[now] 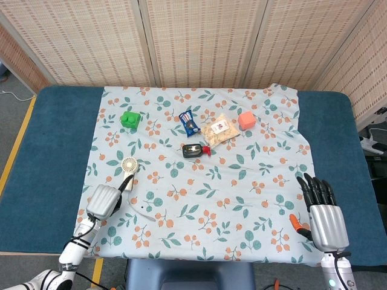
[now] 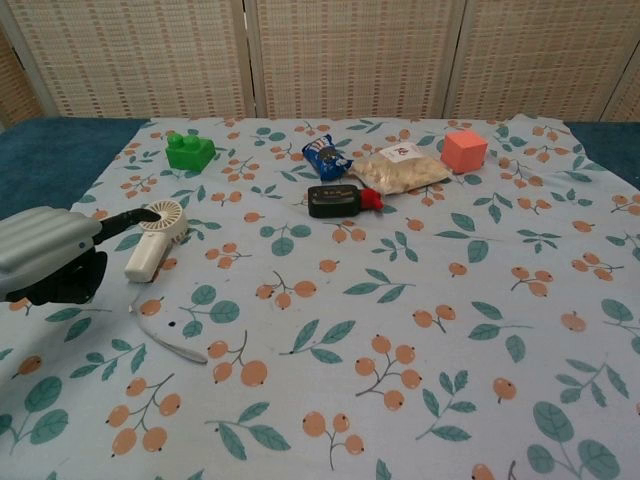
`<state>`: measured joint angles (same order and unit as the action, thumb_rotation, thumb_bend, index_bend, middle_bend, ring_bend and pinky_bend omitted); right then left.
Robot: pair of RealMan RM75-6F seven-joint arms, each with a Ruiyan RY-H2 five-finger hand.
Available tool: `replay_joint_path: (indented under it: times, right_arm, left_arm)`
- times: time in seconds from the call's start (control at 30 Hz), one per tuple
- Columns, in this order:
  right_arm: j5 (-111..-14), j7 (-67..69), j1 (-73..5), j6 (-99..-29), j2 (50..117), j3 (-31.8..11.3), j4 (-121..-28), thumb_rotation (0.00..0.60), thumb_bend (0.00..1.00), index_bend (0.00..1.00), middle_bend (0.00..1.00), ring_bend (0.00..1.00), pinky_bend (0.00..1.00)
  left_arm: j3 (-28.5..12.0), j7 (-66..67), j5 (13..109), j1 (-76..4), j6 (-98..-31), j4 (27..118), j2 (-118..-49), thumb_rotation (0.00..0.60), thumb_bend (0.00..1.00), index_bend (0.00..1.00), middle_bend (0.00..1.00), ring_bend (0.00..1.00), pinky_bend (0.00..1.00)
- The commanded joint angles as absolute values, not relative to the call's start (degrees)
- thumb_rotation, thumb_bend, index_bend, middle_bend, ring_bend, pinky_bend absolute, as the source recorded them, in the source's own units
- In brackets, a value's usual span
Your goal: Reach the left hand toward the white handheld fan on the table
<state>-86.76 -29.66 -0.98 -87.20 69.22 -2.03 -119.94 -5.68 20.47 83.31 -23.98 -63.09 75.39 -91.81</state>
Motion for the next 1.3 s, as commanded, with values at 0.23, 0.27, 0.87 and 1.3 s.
replay_joint_path:
  times: [0.23,0.27,0.87,1.3]
  right_arm:
    - [-86.8,-29.7,-1.0,-87.2,69.2,-1.9,-120.0,0.600,0.19,0.00,0.00,0.00,0.00]
    - [-86.9,-29.7,-1.0,-87.2,69.2,-1.9,-120.0,0.600,0.19,0.00,0.00,0.00,0.00]
    - [-87.2,-29.9,-0.8,-87.6,69.1,-1.8,-120.4,0.600,0.19,0.00,0.00,0.00,0.00]
    - [-87.2,-30.0,-0.9,-87.6,69.1,-1.8,-120.4,0.600,0.19,0.00,0.00,0.00,0.00]
  left_arm:
    - [-5.6,22.7,80.0,-25.0,-61.6,73.4,-92.8,0.600,0.99,0.00,0.99,0.86,1.00]
    - [-5.5,22.8,79.8,-25.1,-61.5,73.2,-92.8,0.600,0.99,0.00,0.99,0.86,1.00]
    - [-5.3,25.8,76.2,-26.8,-60.5,69.7,-94.6,0.600,0.99,0.00,0.99,0.86,1.00]
    - [-4.5,26.8,75.2,-27.0,-60.7,69.2,-94.6,0.600,1.00,0.00,0.99,0.86,1.00]
